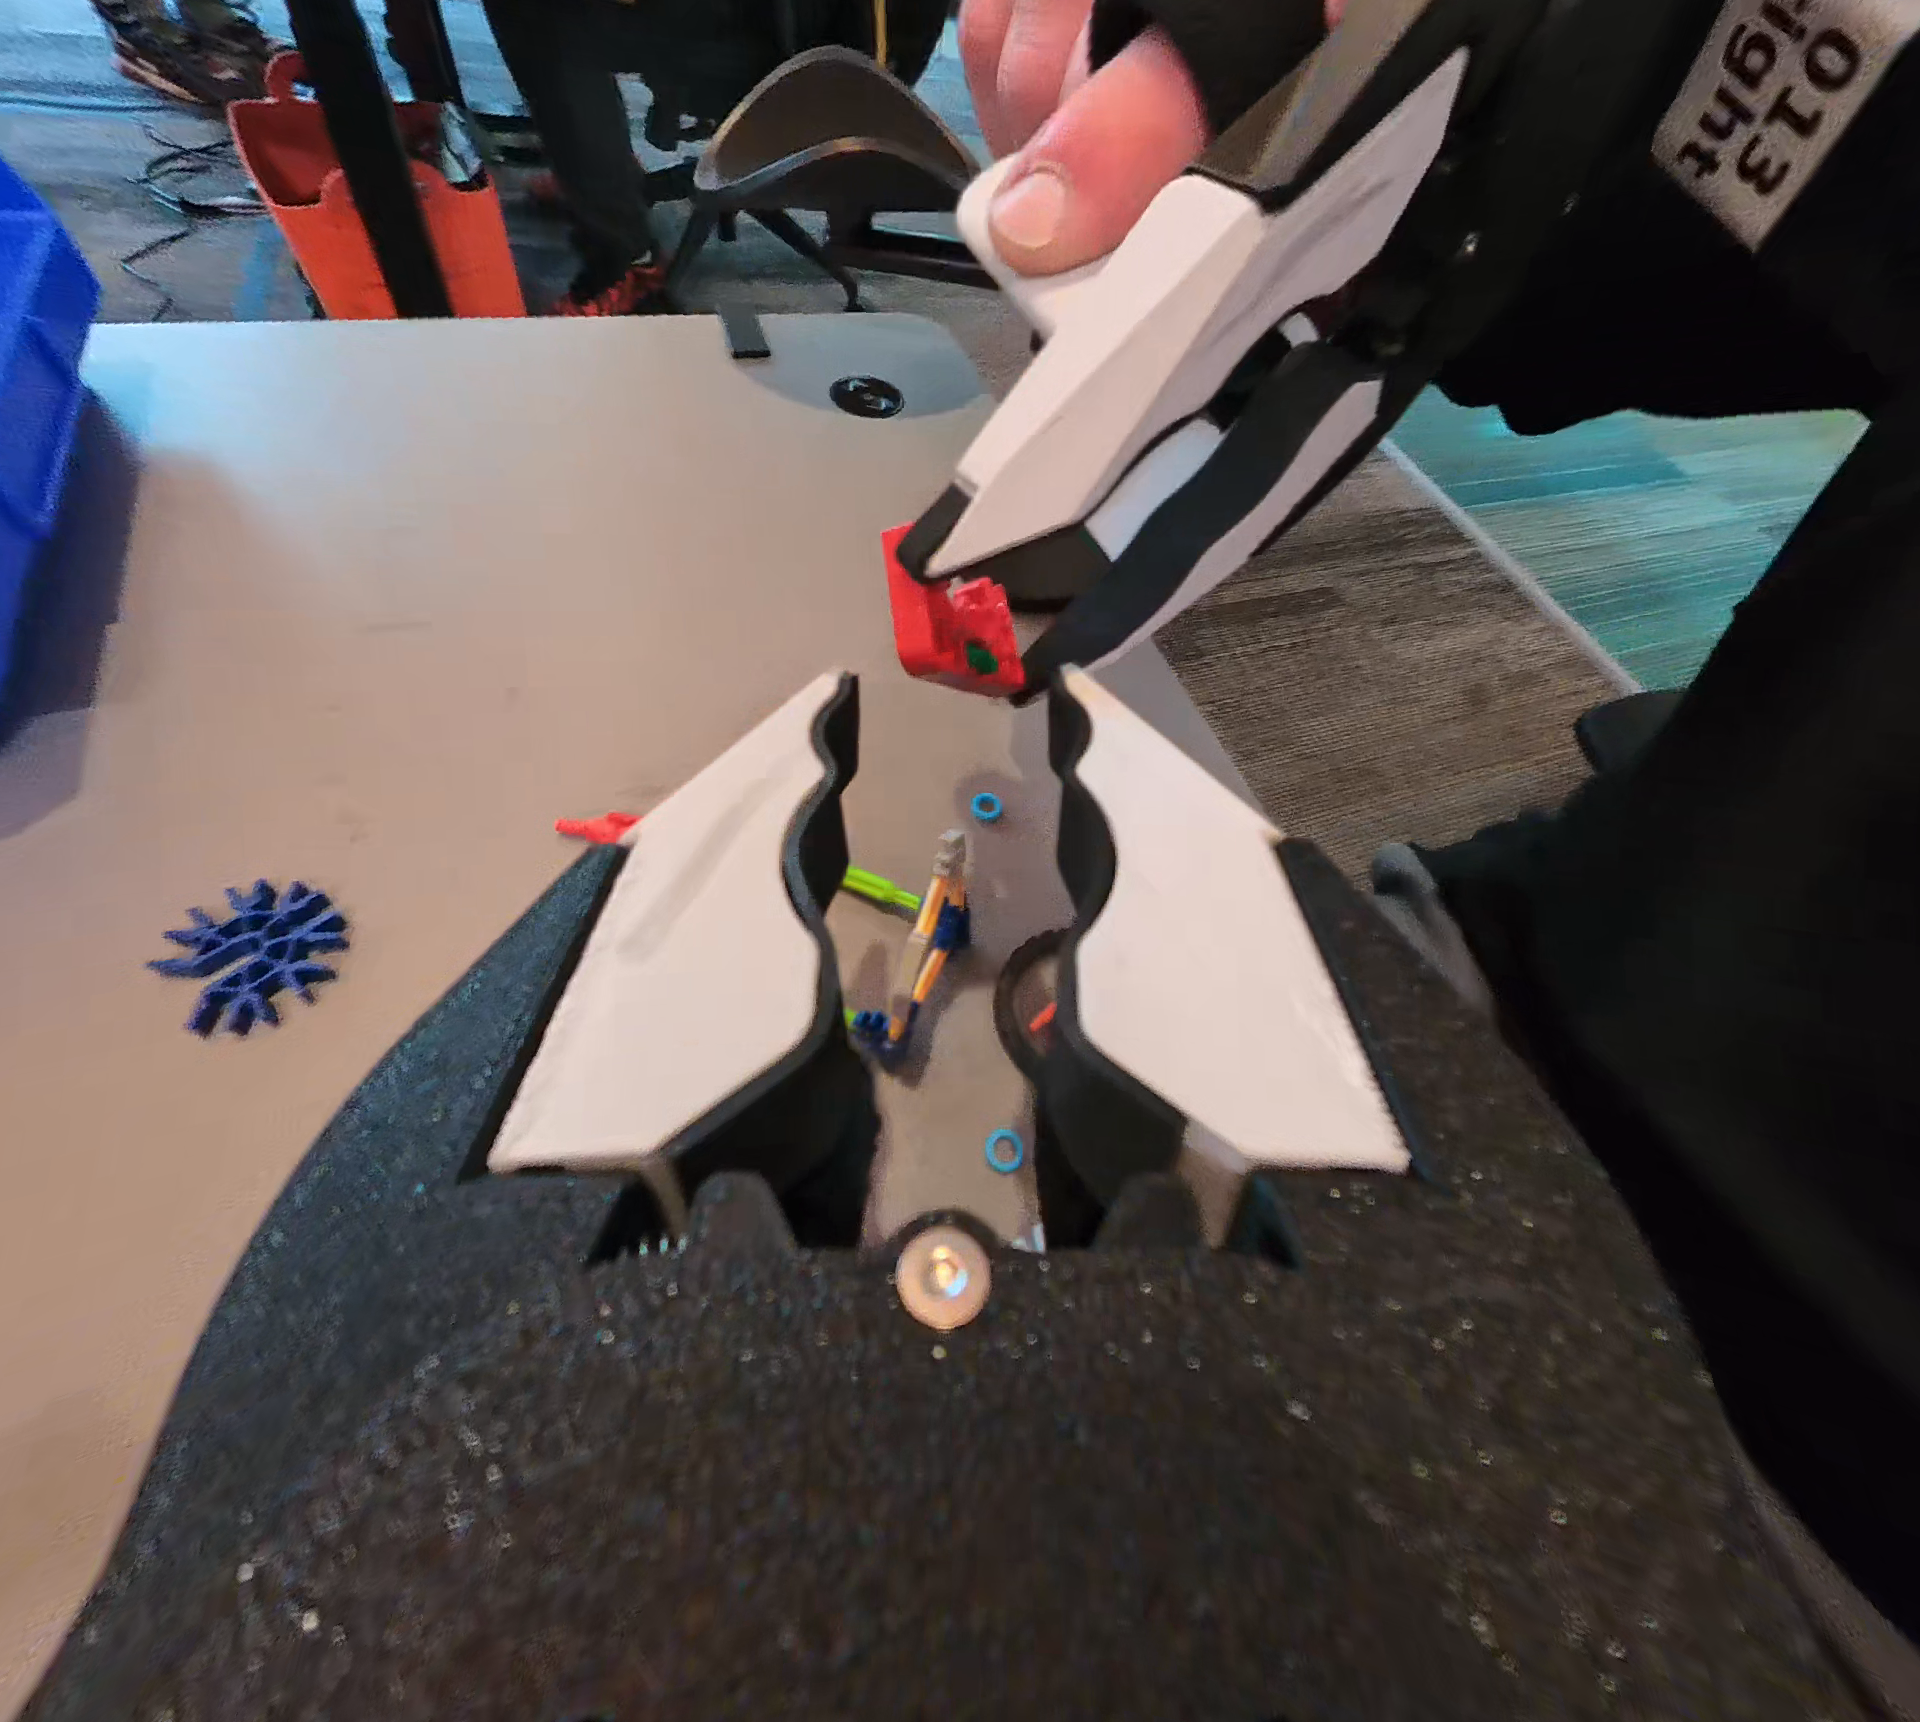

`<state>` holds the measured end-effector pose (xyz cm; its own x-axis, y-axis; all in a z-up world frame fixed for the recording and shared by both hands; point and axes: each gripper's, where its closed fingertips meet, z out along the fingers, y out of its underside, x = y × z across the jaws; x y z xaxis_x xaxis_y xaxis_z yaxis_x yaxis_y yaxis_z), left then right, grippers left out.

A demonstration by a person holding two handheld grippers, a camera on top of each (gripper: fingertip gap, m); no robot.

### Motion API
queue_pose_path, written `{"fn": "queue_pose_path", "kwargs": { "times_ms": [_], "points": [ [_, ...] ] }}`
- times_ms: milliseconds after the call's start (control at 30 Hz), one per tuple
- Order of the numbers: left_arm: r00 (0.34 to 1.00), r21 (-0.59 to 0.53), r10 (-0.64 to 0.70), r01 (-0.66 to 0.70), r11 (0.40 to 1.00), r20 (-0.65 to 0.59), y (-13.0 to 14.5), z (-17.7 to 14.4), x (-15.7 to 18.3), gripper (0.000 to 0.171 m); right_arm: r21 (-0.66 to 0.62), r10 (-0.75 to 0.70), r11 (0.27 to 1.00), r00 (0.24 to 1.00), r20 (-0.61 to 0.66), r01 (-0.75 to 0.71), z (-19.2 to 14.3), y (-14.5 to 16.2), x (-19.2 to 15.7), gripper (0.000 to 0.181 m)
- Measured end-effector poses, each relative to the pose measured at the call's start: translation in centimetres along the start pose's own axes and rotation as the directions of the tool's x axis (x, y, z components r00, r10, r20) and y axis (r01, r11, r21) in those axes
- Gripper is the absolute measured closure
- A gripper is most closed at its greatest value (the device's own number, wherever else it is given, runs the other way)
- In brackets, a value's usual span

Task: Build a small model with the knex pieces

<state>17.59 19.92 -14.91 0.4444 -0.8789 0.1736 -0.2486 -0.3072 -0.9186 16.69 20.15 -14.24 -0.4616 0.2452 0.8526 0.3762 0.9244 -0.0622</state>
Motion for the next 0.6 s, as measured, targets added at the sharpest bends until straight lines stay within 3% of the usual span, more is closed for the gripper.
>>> {"fn": "queue_pose_path", "kwargs": {
  "times_ms": [133,267,367,433,533,600],
  "points": [
    [0.999,0.068,-0.021,0.023,0.997,-0.038,-0.7,0.3,0.6,0.162,-0.020,-0.058,0.998,0.998,-0.031,0.057,-0.1,-0.5,0.2,0.133],
    [0.999,0.107,-0.013,0.017,0.994,-0.033,-1.3,0.1,0.6,0.164,-0.017,-0.041,0.999,0.997,-0.064,0.040,-0.2,-0.5,0.9,0.132],
    [0.999,0.144,0.001,-0.005,0.990,0.032,-1.8,-0.2,-0.4,0.168,0.009,0.062,0.998,0.994,-0.092,-0.061,-0.5,-0.4,1.8,0.138],
    [0.999,0.197,-0.018,0.009,0.980,0.044,-2.5,-0.5,-0.7,0.168,0.028,0.196,0.981,0.976,-0.093,-0.194,-0.6,0.1,2.4,0.129],
    [0.997,0.230,-0.013,-0.005,0.973,0.078,-2.9,-1.1,-1.3,0.168,0.057,0.510,0.860,0.855,-0.090,-0.507,-0.6,1.9,2.9,0.127],
    [0.998,0.288,-0.005,-0.013,0.957,0.061,-3.8,-1.7,-1.1,0.169,0.117,0.721,0.689,0.693,-0.010,-0.715,-0.5,2.4,2.4,0.132]
  ]
}}
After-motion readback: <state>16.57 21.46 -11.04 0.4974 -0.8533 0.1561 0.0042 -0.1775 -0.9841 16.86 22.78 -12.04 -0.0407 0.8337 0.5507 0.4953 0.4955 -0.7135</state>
